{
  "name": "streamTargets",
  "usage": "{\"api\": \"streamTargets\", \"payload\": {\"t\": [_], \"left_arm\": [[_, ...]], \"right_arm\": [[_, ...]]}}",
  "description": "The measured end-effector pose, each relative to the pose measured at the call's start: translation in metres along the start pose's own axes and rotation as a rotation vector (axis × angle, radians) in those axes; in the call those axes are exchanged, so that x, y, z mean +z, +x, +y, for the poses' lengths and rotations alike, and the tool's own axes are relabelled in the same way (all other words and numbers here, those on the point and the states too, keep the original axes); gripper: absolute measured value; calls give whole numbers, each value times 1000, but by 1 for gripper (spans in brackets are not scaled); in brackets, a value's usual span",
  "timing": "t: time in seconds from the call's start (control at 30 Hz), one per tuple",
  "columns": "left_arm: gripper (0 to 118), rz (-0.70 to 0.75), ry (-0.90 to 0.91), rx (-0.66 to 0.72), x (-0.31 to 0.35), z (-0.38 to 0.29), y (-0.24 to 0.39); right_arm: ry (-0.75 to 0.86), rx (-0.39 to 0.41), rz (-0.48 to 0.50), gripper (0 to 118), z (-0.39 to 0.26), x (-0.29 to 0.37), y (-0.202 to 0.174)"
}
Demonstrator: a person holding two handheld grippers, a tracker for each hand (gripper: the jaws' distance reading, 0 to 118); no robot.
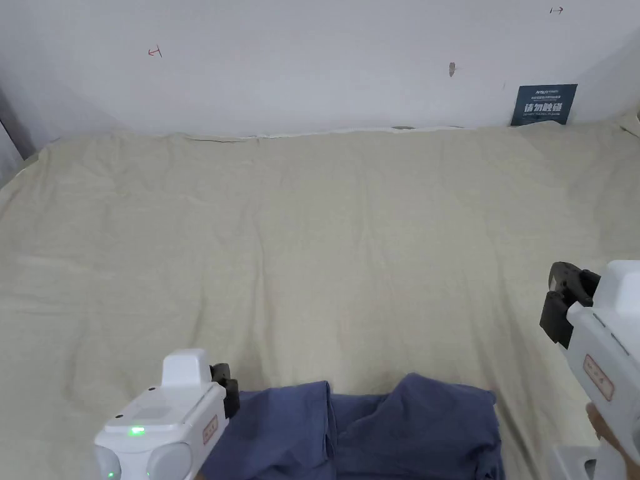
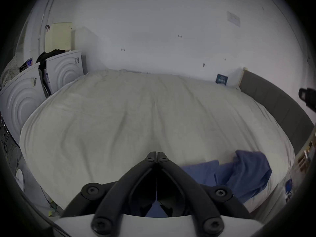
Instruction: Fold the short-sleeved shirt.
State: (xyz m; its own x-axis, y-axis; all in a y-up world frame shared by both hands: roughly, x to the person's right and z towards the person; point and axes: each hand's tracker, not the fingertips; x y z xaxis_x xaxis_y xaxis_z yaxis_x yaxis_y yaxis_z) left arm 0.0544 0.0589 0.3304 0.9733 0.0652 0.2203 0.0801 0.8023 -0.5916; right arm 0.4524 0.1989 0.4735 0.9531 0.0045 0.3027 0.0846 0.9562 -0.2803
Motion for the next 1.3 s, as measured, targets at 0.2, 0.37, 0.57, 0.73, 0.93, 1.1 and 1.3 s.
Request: {"api": "streamTargets", "payload": {"t": [0.2,0.37,0.57,0.73,0.93,1.1,1.3], "left_arm": [[0,-89,-114,-55,-20,-36,47],[0,-188,-261,-98,-48,-71,91],[0,-133,-192,-191,-19,-68,114],[0,-264,-198,-39,-19,-39,81],[1,-325,-171,100,6,10,21],[14,-341,-257,258,-5,24,-47],[118,-330,-382,398,-39,4,-108]], "right_arm": [[-11,8,10,2,0,-1,1],[-16,17,4,2,2,-1,6],[-19,4,-8,2,-1,2,7],[-21,2,9,2,-1,1,3],[-7,7,19,2,5,1,1],[-7,12,24,2,6,-1,-2],[-29,1,23,2,4,-10,-5]]}}
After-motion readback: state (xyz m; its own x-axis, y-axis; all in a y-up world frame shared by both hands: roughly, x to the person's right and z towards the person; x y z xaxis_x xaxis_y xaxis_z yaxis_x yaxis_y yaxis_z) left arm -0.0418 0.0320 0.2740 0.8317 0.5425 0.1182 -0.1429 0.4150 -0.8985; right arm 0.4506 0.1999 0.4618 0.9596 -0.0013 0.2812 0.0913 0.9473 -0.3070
